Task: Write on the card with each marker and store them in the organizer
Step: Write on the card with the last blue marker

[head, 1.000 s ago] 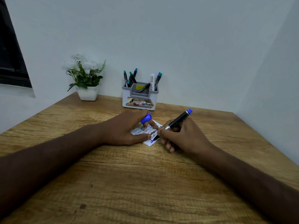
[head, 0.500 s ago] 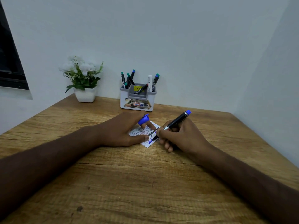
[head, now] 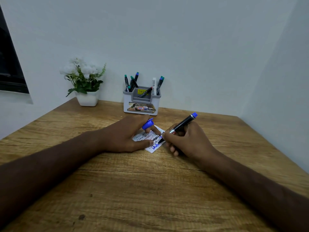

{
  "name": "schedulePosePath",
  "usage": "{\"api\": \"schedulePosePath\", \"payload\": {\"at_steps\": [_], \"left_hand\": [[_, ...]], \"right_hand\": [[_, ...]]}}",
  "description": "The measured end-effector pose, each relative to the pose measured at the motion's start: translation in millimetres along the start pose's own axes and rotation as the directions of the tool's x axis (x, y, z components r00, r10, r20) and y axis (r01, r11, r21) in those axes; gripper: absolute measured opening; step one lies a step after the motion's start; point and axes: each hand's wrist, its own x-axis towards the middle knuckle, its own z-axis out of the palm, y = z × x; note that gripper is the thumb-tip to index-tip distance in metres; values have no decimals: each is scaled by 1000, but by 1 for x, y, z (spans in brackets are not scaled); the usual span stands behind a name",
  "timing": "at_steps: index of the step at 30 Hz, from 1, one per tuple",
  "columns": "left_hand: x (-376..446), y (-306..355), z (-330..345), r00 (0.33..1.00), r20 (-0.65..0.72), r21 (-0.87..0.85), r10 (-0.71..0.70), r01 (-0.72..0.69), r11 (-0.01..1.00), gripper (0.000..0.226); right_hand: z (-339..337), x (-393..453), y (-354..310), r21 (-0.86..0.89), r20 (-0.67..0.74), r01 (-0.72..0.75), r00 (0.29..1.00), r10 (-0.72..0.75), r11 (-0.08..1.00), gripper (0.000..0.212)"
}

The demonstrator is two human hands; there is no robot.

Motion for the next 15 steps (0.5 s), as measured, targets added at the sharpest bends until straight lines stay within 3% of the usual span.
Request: {"api": "schedulePosePath", "payload": {"at_steps": [15], "left_hand": [[0,-1,1,1000,6,20,-26,26,999,31]], "right_hand": [[-2,6,5,3,-43,-30,999,30,1000,16]]}}
